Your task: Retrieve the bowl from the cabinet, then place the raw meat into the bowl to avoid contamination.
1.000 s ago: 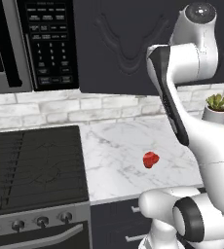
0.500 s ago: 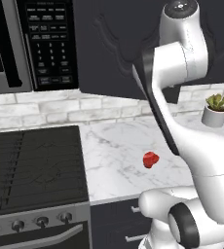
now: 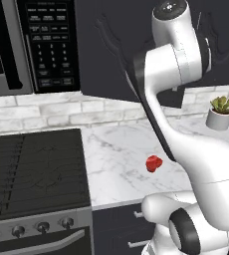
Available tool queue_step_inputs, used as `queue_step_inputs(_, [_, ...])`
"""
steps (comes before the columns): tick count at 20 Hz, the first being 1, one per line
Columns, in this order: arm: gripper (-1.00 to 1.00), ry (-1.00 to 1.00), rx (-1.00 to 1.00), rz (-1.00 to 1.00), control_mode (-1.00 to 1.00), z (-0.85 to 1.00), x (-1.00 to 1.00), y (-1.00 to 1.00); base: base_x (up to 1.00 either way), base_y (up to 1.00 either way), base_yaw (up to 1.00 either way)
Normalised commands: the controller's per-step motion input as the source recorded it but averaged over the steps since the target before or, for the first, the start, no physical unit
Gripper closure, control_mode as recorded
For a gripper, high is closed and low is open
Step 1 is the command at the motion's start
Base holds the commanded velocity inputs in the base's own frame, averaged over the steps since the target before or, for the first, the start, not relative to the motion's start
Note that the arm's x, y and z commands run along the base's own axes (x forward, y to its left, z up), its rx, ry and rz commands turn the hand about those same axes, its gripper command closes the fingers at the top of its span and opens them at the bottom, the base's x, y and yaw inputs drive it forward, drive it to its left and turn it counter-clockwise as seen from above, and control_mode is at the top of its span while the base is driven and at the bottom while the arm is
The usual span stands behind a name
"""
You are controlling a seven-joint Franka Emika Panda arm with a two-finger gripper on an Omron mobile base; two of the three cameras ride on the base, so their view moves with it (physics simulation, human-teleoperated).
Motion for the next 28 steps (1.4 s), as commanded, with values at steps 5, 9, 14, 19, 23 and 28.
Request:
queue_step_inputs(5, [-1.00, 0.00, 0.00, -0.02, -1.00, 0.00, -0.21, -0.01, 0.00, 0.00, 0.00])
queue_step_inputs(9, [-1.00, -0.02, 0.02, -0.11, -1.00, 0.02, -0.74, -0.25, 0.00, 0.00, 0.00])
queue_step_inputs(14, [-1.00, -0.05, 0.14, -0.03, -1.00, 0.03, -0.72, -0.45, 0.00, 0.00, 0.00])
queue_step_inputs(19, [-1.00, -0.06, 0.45, 0.01, -1.00, 0.11, -0.03, -0.62, 0.00, 0.00, 0.00])
queue_step_inputs(23, [-1.00, -0.15, 0.50, 0.01, -1.00, 0.00, 0.00, -0.53, 0.00, 0.00, 0.00])
queue_step_inputs(28, [-1.00, -0.01, 0.50, 0.01, -1.00, -0.04, 0.17, -0.41, 0.00, 0.00, 0.00])
